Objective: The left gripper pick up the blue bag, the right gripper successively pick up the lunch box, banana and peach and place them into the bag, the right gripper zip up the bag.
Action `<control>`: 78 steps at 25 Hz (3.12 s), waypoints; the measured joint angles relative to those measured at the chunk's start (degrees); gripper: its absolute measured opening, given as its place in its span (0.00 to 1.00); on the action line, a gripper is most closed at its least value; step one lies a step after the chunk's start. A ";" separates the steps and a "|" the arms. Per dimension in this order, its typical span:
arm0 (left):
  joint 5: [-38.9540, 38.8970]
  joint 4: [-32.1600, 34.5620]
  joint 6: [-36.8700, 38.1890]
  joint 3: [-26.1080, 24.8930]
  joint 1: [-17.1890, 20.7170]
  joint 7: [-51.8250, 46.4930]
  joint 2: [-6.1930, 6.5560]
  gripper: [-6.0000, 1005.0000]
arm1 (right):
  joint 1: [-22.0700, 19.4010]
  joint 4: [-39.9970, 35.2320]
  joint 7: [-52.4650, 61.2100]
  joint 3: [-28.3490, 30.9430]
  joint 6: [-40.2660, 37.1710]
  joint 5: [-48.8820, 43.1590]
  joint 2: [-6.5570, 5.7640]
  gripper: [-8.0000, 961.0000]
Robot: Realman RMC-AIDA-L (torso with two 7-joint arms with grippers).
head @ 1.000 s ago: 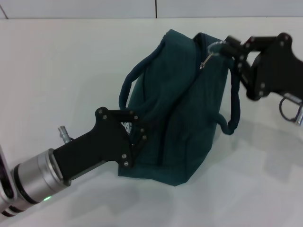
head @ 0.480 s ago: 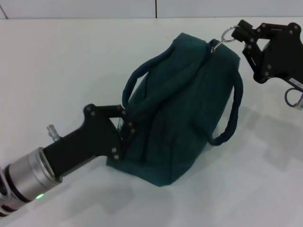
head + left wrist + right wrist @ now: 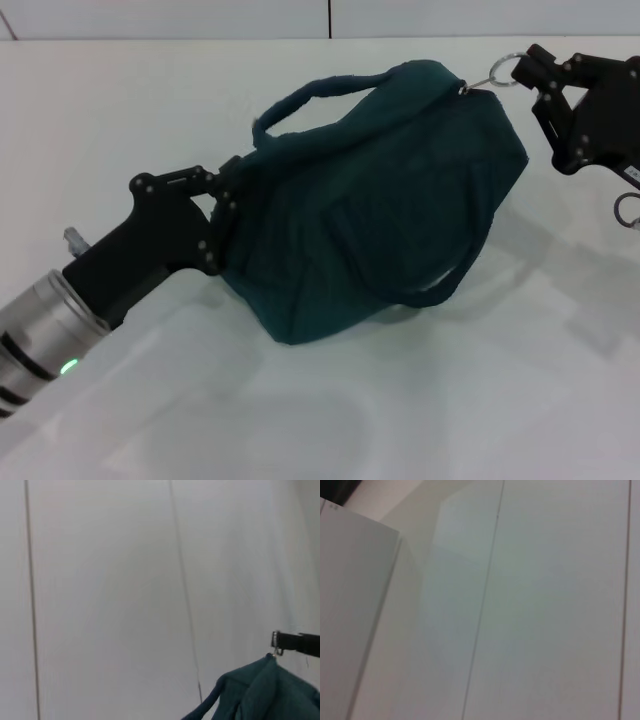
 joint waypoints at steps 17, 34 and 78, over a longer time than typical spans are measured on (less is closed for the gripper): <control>-1.11 2.43 1.49 0.25 1.25 1.79 -1.07 0.10 | 0.63 3.06 3.83 3.69 1.95 0.03 -0.01 0.03; 1.08 15.23 5.35 0.50 -0.48 -30.50 0.78 0.41 | 1.07 3.01 3.55 3.59 1.15 -0.34 -0.13 0.02; 24.91 27.07 -19.81 1.45 -15.21 -51.35 -0.50 0.12 | 1.82 4.09 3.68 3.14 2.19 -0.19 0.16 0.02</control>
